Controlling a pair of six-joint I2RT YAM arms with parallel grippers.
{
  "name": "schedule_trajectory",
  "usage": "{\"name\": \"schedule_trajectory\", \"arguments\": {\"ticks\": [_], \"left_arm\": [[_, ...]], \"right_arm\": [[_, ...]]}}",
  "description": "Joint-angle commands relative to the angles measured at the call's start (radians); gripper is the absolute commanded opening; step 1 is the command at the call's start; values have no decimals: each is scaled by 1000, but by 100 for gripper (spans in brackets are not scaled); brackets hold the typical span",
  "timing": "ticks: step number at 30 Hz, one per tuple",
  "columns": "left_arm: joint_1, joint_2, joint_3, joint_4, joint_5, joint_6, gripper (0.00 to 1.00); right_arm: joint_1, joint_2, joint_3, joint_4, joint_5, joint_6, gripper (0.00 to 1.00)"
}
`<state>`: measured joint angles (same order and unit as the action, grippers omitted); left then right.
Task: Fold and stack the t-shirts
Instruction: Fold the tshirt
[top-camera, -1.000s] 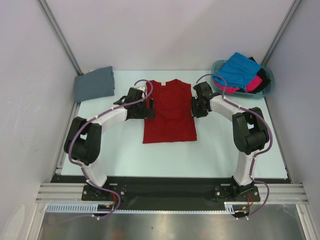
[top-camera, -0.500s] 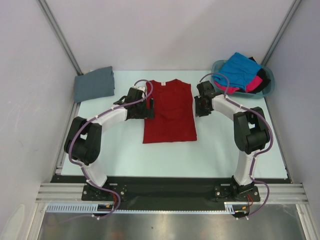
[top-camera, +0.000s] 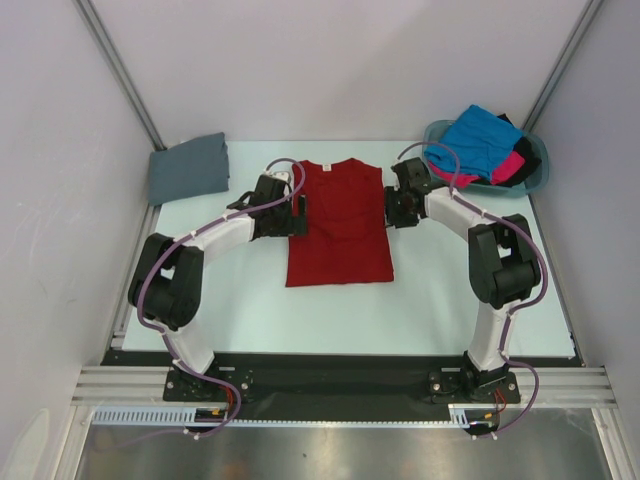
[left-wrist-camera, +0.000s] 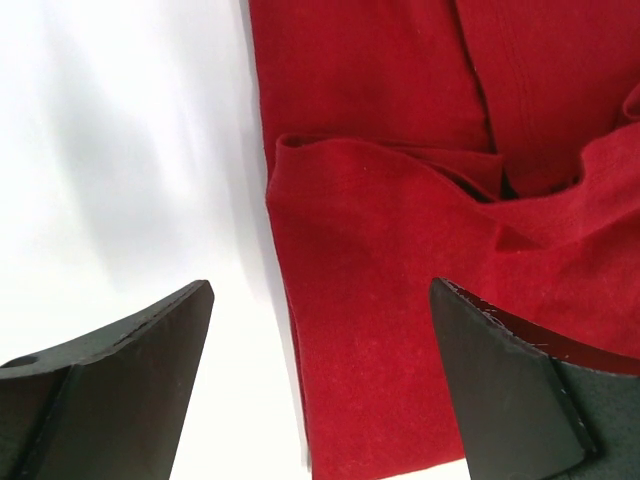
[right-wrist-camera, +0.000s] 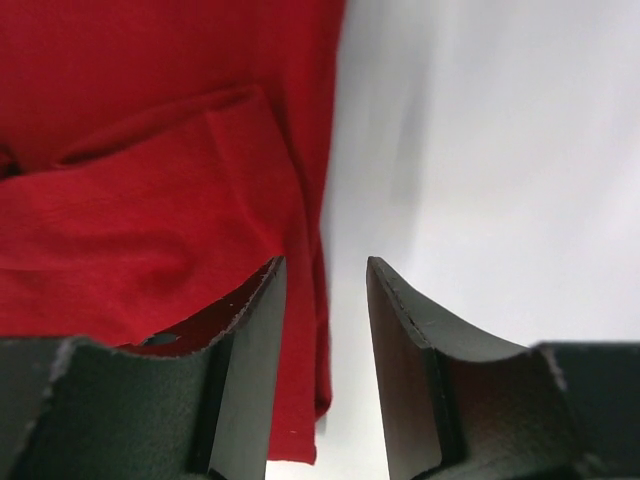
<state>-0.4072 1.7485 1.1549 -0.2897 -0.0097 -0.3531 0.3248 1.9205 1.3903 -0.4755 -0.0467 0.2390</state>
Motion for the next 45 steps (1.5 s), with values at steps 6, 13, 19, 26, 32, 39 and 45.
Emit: {"name": "schedule_trajectory", "arguments": {"ticks": [6, 13, 19, 26, 32, 39, 45], "left_arm": [[5, 28, 25, 67, -21, -37, 96], [5, 60, 52, 73, -6, -44, 96], [7, 68, 54, 70, -9, -43, 96], [7, 74, 57, 67, -9, -41, 96], [8, 71, 51, 63, -16, -40, 96], [10, 78, 40, 58, -38, -38, 96], [22, 108, 61, 24, -81, -26, 96]], "right_arm": [[-1, 5, 62, 64, -70, 2, 45], [-1, 67, 93, 75, -88, 2, 45], [0, 112, 110, 74, -99, 3, 45], [-1, 126, 116, 75, -79, 2, 35], [-6, 118, 107, 74, -48, -3, 21], [-16, 106, 79, 74, 16, 2, 0], [-33, 97, 58, 75, 90, 22, 11]]}}
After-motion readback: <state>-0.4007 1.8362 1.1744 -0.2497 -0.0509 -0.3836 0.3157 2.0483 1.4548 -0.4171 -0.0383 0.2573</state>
